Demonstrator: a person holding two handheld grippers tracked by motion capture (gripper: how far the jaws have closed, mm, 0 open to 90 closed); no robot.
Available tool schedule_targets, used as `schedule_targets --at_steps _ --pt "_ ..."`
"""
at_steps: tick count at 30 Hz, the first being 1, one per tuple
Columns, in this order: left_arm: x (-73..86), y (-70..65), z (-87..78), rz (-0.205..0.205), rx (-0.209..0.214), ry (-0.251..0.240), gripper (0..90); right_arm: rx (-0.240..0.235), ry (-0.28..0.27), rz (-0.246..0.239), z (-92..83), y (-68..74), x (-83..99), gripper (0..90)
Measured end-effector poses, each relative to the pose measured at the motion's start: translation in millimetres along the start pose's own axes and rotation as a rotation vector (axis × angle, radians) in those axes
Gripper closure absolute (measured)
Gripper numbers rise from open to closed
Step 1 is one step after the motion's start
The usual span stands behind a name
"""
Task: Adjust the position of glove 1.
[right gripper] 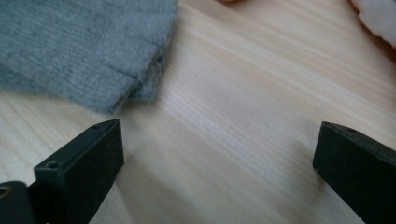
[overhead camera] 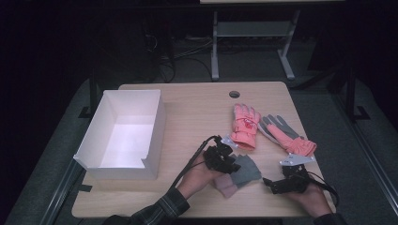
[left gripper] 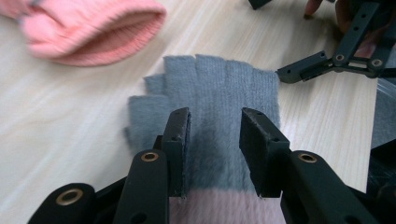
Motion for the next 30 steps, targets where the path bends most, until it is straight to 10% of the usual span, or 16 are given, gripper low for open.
schedule_targets --at_steps 4,11,30 --pt "7.9 7.2 -17.5 -0.004 -0.005 -0.021 63.0 0.018 0.017 0.027 -9.7 -8.0 0.5 25.0" --pt "24.4 16.2 -42.3 -0.007 -0.013 -0.061 63.7 -0.119 -0.017 0.094 -26.2 3.5 -14.4 57.6" --pt "74.8 28.9 -46.5 0.062 0.008 0.002 60.6 -0.147 -0.003 0.031 -17.7 36.2 -33.0 66.4"
Point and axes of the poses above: each handheld gripper's, and its own axes: z roughly forward along the jaws, x roughly out of its underside, y roughly to its left, the point moved 10 cm from there along z, roughly forward along the jaws, and after that the axes turned 12 degrees about x, right-handed, at the moved point
